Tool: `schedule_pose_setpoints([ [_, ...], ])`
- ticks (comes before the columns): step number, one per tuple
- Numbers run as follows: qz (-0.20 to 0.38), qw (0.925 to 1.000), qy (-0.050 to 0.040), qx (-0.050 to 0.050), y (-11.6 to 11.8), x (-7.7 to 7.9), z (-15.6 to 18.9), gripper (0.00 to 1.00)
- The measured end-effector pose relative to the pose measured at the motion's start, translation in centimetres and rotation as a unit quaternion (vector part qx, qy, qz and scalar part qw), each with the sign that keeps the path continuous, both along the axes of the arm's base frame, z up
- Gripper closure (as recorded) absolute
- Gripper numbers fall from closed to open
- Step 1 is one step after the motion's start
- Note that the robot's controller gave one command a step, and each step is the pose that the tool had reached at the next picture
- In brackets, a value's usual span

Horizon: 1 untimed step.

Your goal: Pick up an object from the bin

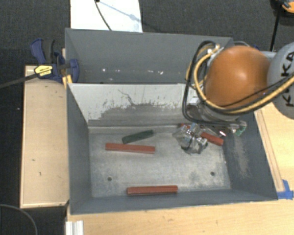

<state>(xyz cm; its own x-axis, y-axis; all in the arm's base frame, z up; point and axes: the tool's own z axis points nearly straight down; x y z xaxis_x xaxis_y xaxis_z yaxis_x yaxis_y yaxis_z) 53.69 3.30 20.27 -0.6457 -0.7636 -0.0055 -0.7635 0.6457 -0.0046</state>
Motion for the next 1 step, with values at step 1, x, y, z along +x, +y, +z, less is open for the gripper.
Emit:
schedule_pose_setpoints([
  [1, 0.090, 0.9959, 0.0023, 0.000, -2.59, -0.68, -1.86, 1.00],
])
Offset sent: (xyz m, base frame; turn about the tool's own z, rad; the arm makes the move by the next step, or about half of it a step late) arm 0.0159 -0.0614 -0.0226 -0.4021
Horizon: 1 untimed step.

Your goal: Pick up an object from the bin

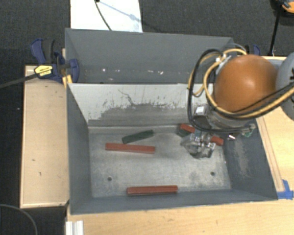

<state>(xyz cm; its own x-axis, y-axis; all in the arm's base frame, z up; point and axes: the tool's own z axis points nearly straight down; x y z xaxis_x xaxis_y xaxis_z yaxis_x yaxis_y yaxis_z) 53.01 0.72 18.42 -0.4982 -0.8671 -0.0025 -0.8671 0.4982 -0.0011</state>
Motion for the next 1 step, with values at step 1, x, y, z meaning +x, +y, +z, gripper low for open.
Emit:
schedule_pose_setpoints([
  [1, 0.108, 0.9941, -0.0009, -0.001, -3.77, 2.48, -0.38, 1.00],
])
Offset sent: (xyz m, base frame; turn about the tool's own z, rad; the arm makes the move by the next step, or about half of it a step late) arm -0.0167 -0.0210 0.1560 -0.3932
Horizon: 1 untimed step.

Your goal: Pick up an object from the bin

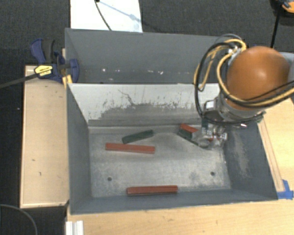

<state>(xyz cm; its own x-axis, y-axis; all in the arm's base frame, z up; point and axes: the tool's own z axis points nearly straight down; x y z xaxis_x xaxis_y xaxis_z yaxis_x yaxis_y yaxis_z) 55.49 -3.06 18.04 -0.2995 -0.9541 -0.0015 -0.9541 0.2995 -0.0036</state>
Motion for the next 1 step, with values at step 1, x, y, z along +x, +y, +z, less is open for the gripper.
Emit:
schedule_pose_setpoints([
  [1, 0.029, 0.9996, 0.0044, 0.001, 0.84, -1.71, 5.16, 1.00],
])
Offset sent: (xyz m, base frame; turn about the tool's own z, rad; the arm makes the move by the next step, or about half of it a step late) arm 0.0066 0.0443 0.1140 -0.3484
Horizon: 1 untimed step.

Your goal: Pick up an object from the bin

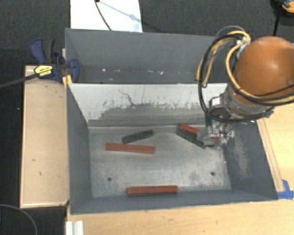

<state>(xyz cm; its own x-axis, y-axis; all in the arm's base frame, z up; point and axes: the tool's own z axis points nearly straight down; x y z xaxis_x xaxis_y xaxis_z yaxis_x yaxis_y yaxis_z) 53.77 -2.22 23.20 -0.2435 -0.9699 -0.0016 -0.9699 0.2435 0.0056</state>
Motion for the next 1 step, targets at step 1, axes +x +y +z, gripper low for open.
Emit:
schedule_pose_setpoints([
  [1, 0.111, 0.9938, -0.0041, -0.001, 2.28, 1.52, 4.47, 1.00],
])
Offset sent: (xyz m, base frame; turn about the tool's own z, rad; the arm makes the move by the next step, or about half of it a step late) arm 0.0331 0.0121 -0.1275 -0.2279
